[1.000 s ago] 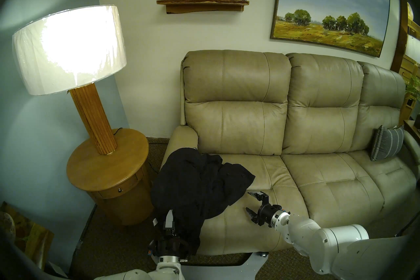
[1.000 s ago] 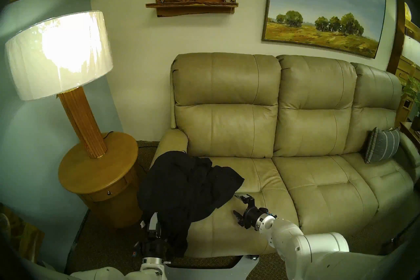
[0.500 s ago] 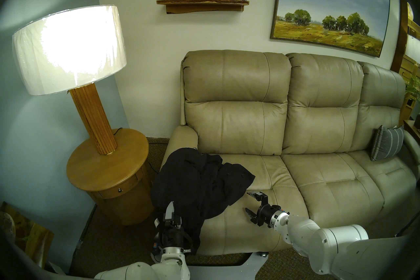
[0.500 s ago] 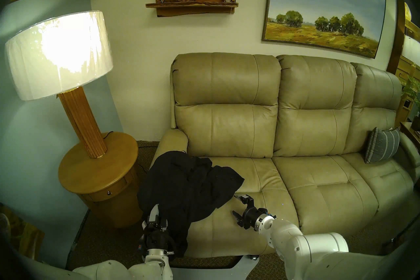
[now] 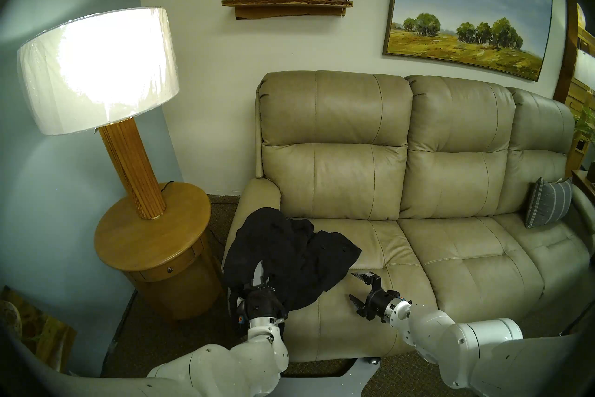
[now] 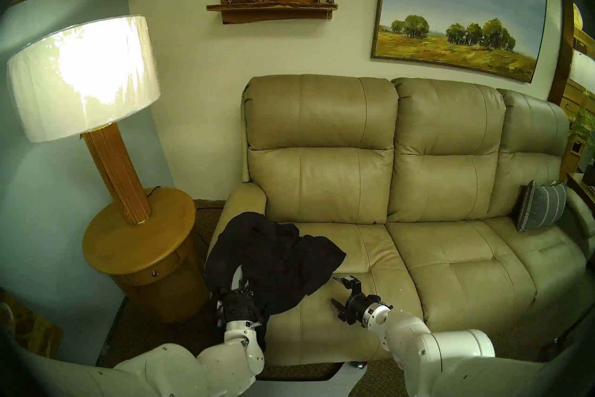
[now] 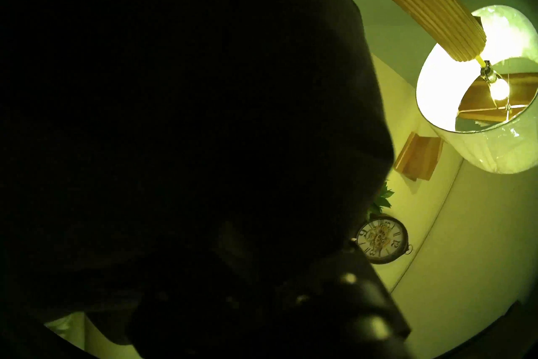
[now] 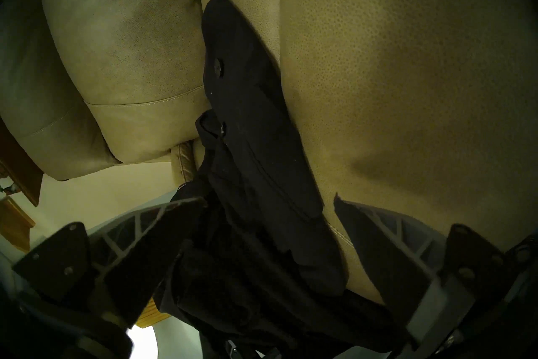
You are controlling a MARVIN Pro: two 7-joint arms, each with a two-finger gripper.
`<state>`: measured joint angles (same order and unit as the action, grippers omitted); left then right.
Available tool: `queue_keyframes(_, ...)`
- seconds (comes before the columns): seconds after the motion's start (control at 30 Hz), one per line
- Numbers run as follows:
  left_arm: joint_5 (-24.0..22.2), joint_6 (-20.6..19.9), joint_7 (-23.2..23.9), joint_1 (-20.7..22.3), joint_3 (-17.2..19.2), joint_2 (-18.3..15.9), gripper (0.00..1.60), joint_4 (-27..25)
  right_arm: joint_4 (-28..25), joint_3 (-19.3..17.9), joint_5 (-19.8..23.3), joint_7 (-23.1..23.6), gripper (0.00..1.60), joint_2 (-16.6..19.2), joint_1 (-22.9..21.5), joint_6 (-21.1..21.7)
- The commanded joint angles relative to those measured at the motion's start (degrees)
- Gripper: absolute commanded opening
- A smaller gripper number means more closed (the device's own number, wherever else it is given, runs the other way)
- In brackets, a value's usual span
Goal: Drape jacket on sofa arm
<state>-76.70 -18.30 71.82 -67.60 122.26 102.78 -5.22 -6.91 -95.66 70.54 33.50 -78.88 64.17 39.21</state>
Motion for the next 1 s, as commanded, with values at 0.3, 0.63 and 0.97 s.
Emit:
queue_keyframes(0.3, -13.21, -11.64, 2.77, 10.88, 11.33, 4.07, 0.0, -5.63, -0.12, 0.21, -0.25, -0.11, 1.6, -0.27, 0.05, -0.1)
queue_keyframes(0.63, -21.59, -16.82, 3.91, 14.7, 18.94, -3.1, 0.0, -10.91, 0.16, 0.64, -0.54, -0.09, 1.6, -0.91, 0.81, 0.01)
queue_keyframes(0.97, -31.75, -19.37, -2.34, 16.2, 28.31, -7.37, 0.0, -13.36, -0.01, 1.96, -1.86, -0.01, 1.6, -2.31, 1.18, 0.12)
